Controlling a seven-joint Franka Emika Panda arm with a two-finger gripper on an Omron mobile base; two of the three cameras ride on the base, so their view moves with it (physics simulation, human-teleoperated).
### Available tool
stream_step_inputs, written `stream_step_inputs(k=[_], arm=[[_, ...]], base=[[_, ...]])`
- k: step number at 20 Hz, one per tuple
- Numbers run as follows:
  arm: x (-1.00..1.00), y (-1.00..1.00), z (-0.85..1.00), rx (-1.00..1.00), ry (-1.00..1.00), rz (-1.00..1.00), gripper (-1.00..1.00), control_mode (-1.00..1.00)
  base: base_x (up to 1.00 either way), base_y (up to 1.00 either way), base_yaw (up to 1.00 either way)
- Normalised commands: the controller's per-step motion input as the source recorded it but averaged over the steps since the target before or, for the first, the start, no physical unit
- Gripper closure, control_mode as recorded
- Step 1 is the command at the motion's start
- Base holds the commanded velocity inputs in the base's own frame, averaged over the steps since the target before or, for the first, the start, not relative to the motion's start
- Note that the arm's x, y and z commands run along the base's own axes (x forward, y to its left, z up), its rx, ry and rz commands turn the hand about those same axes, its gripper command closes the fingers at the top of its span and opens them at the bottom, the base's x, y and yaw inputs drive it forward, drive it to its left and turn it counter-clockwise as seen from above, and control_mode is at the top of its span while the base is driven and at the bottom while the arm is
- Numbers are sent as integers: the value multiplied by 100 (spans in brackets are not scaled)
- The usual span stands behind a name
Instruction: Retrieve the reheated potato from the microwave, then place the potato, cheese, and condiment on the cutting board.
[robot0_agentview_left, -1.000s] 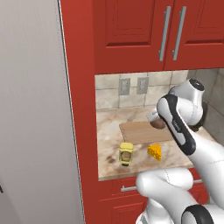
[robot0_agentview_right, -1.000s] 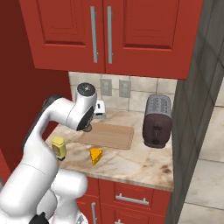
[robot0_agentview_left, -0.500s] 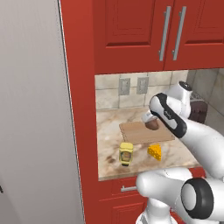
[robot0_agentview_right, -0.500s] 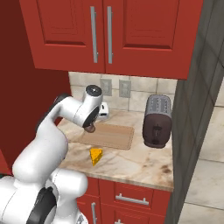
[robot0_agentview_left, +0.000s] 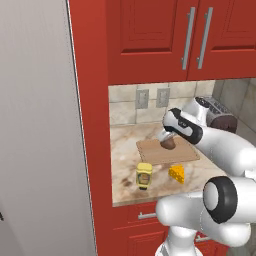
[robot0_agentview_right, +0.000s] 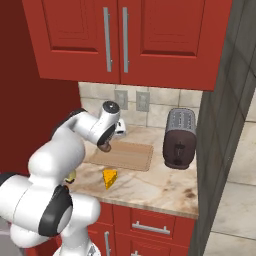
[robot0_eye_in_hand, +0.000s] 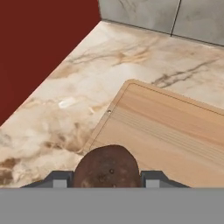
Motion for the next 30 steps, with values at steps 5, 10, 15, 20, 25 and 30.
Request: stream_step_inputs(k=[5,10,15,20,25,30], arm=[[31,8,-30,0,5,0,100,-100],[36,3,-31,1,6,0,100,-100],[27,1,-27,4,2,0,100,-100],[17,4,-30,3,0,0,100,-100],[24,3,-24,1,0,0,100,-100],[20,6,-21,1,0,0,100,-100]], base=[[0,0,0],[0,0,0],[0,0,0],[0,0,0],[0,0,0],[0,0,0]])
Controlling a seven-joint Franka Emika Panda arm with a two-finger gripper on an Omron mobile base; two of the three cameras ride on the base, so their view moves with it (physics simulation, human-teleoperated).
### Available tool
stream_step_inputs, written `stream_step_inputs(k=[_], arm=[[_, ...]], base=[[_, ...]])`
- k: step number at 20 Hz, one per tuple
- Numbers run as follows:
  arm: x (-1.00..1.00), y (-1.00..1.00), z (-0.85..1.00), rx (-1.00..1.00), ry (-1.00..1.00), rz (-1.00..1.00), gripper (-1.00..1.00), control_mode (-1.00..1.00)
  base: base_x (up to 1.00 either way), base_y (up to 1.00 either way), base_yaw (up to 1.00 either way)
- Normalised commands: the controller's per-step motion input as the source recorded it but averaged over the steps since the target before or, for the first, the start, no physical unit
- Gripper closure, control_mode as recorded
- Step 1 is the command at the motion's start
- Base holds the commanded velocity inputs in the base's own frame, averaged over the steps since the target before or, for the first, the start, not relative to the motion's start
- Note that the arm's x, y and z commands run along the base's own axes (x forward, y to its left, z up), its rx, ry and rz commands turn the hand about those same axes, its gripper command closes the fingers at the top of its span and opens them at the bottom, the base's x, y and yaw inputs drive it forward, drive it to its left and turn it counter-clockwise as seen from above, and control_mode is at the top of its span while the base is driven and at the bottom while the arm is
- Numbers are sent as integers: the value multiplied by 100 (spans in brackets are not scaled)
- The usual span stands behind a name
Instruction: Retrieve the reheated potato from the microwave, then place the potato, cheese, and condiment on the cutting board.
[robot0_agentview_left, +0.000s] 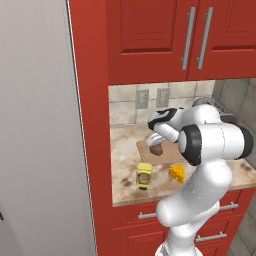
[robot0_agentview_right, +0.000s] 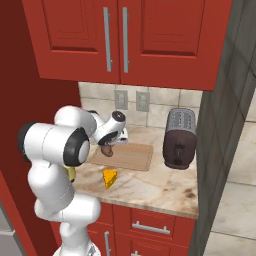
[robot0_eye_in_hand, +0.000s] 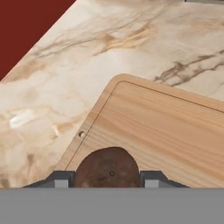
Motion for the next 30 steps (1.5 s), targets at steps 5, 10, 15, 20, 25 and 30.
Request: stream_step_inputs(k=[5,10,15,20,25,30], arm=[[21,2,-20,2,0,0,100,-100],[23,0,-19,3,0,0,100,-100],[7,5,-25,0,0,1,-100,-100],[0,11,-12,0,0,0,-100,-100],[-3,1,1,0,-1,0,-100,-100],[-11,0,13,0,-3,0,-100,-100]], base=[[0,0,0],[0,0,0],[0,0,0],[0,0,0],[0,0,0],[0,0,0]])
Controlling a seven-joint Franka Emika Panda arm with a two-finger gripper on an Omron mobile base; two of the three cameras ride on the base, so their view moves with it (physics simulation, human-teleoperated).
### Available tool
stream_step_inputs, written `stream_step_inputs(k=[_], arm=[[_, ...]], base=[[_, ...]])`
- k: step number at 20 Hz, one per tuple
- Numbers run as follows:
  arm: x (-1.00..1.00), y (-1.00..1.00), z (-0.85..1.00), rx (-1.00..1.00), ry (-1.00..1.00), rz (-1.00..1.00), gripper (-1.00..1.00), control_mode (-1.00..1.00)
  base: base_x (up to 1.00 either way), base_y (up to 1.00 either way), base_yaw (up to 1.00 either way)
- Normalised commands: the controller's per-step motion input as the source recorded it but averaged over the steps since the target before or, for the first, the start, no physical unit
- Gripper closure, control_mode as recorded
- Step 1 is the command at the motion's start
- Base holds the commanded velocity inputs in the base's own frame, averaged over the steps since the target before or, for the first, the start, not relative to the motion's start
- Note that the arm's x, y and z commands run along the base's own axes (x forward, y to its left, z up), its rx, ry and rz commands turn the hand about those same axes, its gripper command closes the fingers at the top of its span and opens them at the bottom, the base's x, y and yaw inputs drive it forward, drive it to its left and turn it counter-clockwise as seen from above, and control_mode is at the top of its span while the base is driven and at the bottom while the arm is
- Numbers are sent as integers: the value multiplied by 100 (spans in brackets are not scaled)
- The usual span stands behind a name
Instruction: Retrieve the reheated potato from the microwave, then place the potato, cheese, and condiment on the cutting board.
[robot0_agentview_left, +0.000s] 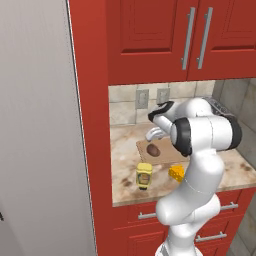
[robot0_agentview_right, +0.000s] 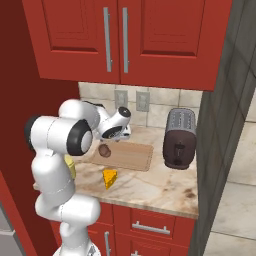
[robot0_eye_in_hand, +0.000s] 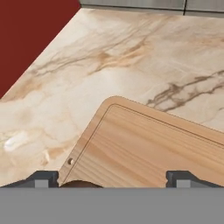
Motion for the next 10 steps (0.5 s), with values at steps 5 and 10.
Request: stream_step_inputs(k=[5,10], arm=[[-24,-5,21,0,-4,-1,-100,-100],[-31,-19,22,-2,0,-8,-100,-100]], base=[[0,0,0],[0,0,0]])
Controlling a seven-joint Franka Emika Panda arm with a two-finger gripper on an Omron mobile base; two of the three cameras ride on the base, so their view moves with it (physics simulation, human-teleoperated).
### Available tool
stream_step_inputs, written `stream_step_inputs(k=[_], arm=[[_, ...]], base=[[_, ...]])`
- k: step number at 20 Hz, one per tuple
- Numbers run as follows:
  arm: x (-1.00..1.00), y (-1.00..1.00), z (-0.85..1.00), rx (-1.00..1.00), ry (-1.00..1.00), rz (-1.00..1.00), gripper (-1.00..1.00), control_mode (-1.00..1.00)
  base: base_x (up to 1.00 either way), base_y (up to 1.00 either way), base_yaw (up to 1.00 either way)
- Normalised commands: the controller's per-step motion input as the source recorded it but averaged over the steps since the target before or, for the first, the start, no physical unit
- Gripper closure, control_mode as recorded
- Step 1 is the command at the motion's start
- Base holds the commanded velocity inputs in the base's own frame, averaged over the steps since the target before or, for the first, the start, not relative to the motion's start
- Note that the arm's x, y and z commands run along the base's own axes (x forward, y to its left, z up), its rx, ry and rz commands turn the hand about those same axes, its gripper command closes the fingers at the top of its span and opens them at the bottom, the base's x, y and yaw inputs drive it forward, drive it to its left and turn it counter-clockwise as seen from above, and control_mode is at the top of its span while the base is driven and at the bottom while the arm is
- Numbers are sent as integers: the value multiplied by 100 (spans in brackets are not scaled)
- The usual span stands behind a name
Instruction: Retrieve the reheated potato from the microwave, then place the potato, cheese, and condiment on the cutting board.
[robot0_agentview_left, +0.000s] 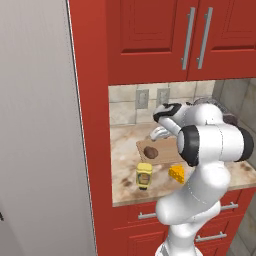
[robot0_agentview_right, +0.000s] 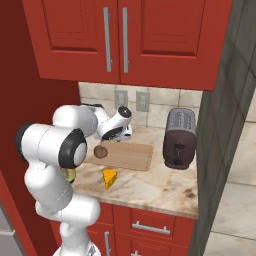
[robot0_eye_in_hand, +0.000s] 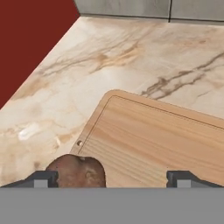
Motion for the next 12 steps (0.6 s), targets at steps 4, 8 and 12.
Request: stream_step_inputs(k=[4,8,12], arm=[[-39,-26,21,-4,0,-10,-100,-100],[-43,-24,20,-3,0,-9,-100,-100],[-52,-14,11,-3,0,-3,-100,-100]], base=[[0,0,0],[0,0,0],[0,0,0]])
